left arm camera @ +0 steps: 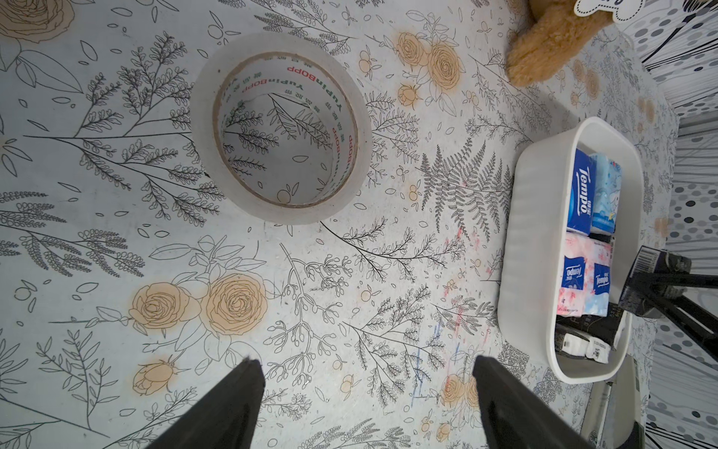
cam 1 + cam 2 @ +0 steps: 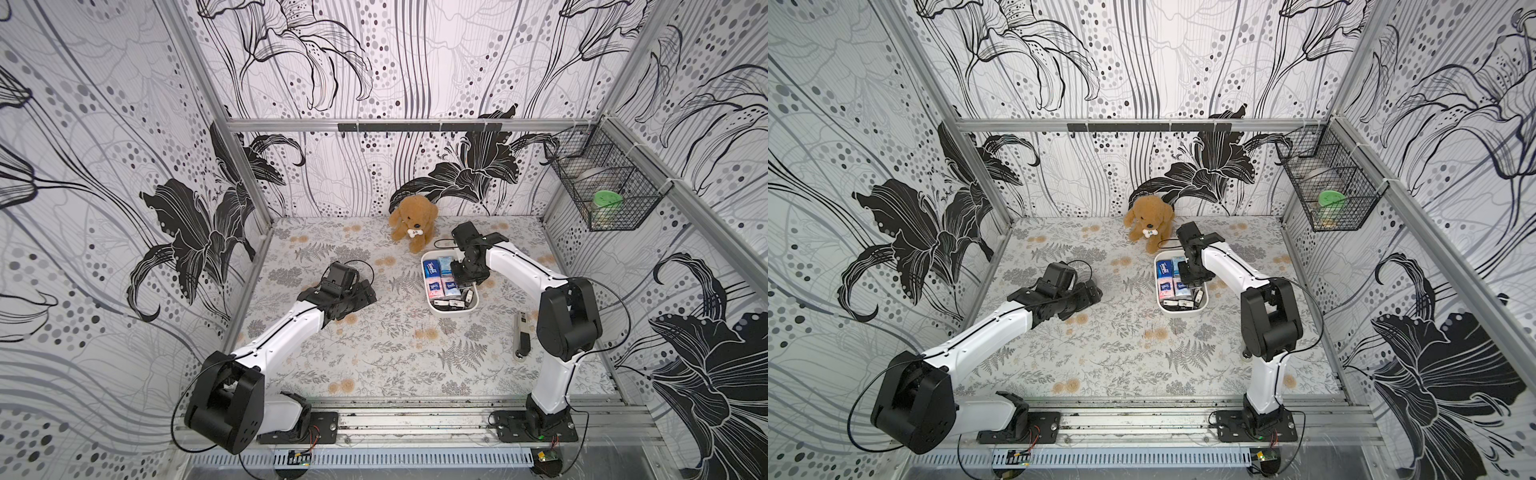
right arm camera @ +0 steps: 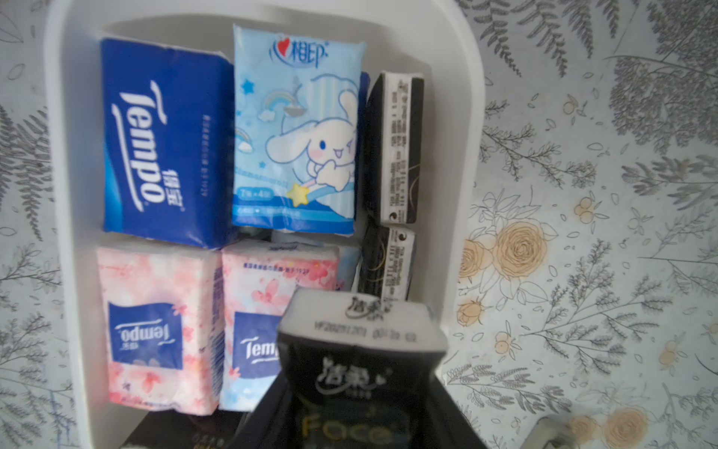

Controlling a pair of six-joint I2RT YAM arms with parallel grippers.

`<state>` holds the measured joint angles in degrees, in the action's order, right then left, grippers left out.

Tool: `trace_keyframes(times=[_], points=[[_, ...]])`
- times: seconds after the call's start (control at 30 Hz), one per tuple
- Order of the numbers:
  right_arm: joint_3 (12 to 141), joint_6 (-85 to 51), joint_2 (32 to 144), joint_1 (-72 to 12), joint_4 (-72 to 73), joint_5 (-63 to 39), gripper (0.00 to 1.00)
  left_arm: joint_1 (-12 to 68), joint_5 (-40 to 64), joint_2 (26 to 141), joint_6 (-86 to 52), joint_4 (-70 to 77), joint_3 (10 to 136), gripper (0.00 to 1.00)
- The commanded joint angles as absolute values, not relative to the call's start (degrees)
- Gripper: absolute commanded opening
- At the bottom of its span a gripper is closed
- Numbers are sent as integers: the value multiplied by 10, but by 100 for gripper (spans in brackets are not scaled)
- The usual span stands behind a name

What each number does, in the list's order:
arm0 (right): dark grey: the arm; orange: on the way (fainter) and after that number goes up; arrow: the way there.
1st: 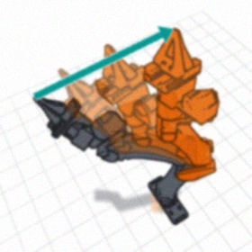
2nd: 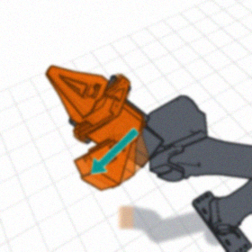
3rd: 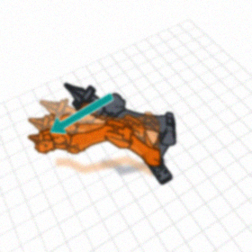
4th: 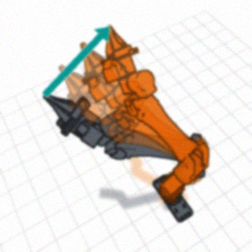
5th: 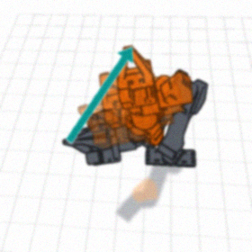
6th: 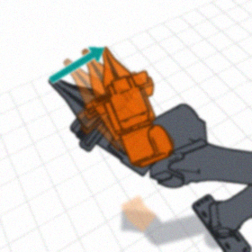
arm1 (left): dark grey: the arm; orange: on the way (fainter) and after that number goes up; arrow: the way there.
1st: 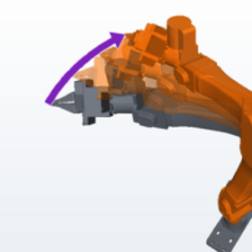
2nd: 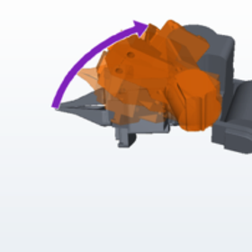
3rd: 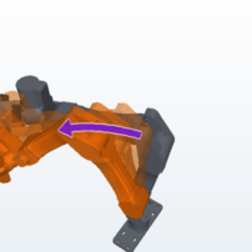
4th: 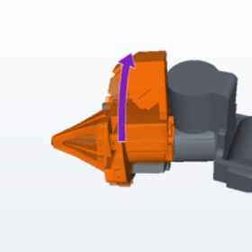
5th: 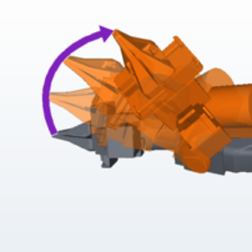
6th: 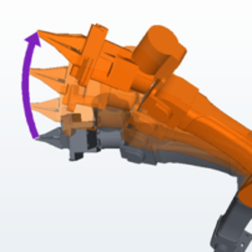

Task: Put the pocket tissues into the storage box
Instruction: Place the pocket tissues in the storage box.

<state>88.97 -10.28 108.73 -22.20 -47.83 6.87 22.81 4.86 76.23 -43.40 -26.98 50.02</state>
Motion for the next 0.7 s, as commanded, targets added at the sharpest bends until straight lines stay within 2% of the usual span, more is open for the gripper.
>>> trace_keyframes(times=[0.0,0.5,0.67], points=[[906,-87,1098,-212,-493,82,45,230,37,757,-425,-268,503,89],[898,-89,1129,-210,-473,60,46,229,33,756,-428,-275,507,89],[896,-91,1133,-210,-466,47,50,229,33,754,-428,-275,504,89]])
